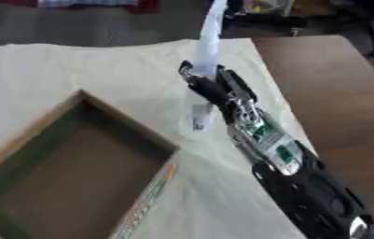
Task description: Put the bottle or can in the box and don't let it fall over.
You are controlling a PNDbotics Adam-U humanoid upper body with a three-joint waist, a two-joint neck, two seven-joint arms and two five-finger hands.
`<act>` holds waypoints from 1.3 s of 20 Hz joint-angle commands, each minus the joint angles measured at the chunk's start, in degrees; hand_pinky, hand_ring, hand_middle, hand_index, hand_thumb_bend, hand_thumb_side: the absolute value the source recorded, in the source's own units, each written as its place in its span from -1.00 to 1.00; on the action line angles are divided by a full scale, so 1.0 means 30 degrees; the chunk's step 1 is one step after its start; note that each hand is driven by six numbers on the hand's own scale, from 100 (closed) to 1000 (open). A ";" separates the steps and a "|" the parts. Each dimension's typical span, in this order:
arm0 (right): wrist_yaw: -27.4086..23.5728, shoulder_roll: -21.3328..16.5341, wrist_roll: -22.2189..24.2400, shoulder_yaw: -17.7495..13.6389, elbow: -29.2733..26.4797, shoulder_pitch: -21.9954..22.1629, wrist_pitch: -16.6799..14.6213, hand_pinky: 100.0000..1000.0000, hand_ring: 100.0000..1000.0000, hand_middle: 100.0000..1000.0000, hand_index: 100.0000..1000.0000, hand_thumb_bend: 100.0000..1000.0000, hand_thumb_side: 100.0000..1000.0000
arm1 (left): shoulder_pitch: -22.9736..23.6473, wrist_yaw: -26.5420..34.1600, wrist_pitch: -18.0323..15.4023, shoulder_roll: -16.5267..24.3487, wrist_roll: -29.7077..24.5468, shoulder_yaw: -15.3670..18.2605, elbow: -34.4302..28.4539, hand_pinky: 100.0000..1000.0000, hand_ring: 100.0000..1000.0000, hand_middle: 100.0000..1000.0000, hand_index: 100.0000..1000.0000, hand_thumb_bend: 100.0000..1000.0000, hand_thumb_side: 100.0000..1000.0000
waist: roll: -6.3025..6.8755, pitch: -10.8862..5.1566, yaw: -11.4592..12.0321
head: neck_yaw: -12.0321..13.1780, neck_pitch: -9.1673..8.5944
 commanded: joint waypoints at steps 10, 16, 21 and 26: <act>-0.0580 0.0045 -0.2028 -0.0222 0.0321 -0.0122 -0.0003 0.95 0.58 0.37 -0.10 -1.00 -0.26 | -0.0158 0.0228 0.0031 0.0247 -0.0066 0.0305 -0.0207 1.00 1.00 1.00 0.35 -1.00 0.18 | 0.0086 -0.0243 0.0093 | -0.0172 -0.0372; -0.1010 0.0123 -0.3062 -0.0218 0.0602 -0.0150 -0.0660 0.96 0.24 0.08 -0.39 -1.00 -0.28 | -0.0173 0.0278 0.0039 0.0217 -0.0119 0.0306 -0.0195 1.00 1.00 1.00 0.34 -1.00 0.18 | 0.0094 -0.0221 0.0118 | -0.0239 -0.0357; -0.0984 0.0103 -0.2980 -0.0159 0.0707 -0.0167 -0.2027 0.95 0.04 -0.06 -0.60 -1.00 -0.26 | -0.0166 0.0299 0.0046 0.0192 -0.0157 0.0319 -0.0189 1.00 1.00 1.00 0.34 -1.00 0.18 | 0.0099 -0.0223 0.0108 | -0.0250 -0.0351; -0.0298 -0.0009 -0.2470 -0.0190 0.0376 -0.0173 -0.2541 0.88 -0.02 -0.08 -0.68 -1.00 -0.24 | -0.0158 0.0311 0.0060 0.0197 -0.0173 0.0329 -0.0192 1.00 1.00 1.00 0.34 -1.00 0.18 | 0.0095 -0.0243 0.0074 | -0.0227 -0.0314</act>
